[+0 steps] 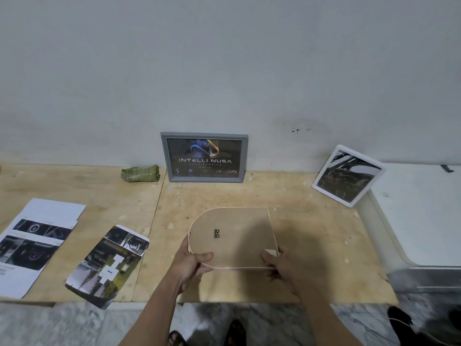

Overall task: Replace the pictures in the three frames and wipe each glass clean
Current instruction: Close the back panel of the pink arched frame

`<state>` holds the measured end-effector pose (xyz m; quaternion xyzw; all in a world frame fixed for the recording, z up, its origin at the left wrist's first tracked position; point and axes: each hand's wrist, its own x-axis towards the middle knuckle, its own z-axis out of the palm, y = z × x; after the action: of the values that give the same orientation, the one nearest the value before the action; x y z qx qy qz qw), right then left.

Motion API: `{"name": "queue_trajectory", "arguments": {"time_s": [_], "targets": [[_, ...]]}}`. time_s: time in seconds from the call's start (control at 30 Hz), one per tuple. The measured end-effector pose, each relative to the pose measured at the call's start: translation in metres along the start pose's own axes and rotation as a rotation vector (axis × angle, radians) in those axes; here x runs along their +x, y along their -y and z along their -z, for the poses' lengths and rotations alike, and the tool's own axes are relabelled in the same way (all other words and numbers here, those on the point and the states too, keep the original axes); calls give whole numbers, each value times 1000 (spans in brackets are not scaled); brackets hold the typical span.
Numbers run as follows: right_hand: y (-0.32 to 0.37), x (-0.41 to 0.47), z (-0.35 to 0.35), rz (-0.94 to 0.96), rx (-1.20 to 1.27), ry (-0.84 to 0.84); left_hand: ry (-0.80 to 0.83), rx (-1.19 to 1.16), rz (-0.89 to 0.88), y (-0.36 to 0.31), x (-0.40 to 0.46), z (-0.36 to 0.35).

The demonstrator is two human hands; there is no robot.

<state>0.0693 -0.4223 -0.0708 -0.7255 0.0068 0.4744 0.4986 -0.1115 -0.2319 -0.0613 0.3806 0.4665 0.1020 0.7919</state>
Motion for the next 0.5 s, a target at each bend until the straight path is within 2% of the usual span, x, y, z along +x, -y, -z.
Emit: {"name": "queue_trajectory", "arguments": {"time_s": [0.1,0.27,0.4,0.5], "targets": [[5,-3,4,-32,24,-5,30,39,-29,-9,-1,-1],[9,22,23,-10,137,-177,172,223,40,-28,-9,3],[39,-11,9,33,151,-145,-66,254,-53,-37,-8,7],[49,-13,7,90,106,-135,-66,297,-75,-38,-9,11]]}}
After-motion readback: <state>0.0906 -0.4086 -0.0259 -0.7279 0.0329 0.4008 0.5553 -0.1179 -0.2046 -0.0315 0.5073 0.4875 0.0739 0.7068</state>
